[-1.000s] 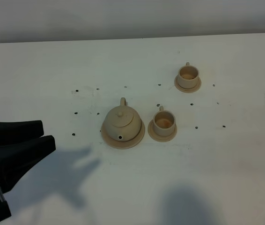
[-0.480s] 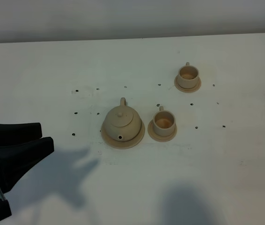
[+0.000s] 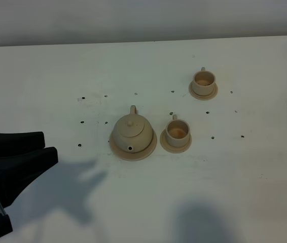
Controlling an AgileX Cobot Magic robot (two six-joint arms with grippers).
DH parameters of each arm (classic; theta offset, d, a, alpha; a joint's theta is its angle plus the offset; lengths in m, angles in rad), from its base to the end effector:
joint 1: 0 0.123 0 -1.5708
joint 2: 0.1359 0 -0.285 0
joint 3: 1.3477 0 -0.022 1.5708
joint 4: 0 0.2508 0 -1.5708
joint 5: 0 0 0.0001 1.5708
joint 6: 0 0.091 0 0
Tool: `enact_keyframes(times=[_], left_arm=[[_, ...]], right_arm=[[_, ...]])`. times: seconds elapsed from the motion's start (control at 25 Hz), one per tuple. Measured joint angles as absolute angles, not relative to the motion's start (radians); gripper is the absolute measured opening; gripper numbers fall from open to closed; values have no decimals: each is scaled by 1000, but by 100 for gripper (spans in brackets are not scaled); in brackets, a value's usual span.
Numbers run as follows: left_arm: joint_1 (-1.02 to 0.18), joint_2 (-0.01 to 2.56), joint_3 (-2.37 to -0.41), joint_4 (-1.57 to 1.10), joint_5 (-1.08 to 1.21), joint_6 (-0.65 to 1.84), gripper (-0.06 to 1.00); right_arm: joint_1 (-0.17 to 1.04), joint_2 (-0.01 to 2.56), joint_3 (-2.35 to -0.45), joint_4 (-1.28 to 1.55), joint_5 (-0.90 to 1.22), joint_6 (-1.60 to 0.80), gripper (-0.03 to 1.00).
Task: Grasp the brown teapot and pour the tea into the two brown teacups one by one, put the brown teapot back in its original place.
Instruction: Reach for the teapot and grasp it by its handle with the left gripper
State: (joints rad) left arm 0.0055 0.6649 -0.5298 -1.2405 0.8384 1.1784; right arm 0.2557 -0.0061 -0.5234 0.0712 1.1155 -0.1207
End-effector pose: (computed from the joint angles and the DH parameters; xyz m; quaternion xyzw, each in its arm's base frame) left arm 0.1132 -0.0634 0.3127 0.2401 0.7608 -0.2937 0.5266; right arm -0.0121 0.0029 0.2794 -0.1636 0.8435 0.0698 0.5068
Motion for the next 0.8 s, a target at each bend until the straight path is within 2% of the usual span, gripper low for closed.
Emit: enact_keyframes(times=[0.28, 0.48, 0.64, 0.8], left_arm=[[6, 665, -530, -1241, 809, 1177, 31], [6, 665, -531, -1229, 795, 1173, 31], [6, 685, -589, -1096, 790, 1079, 31], [6, 755, -732, -917, 819, 933, 31]], right_arm=[[252, -6, -523, 92, 1115, -121, 3], [185, -6, -523, 96, 1115, -121, 3], [173, -6, -523, 96, 1115, -121, 3], [173, -6, -523, 96, 1115, -121, 3]])
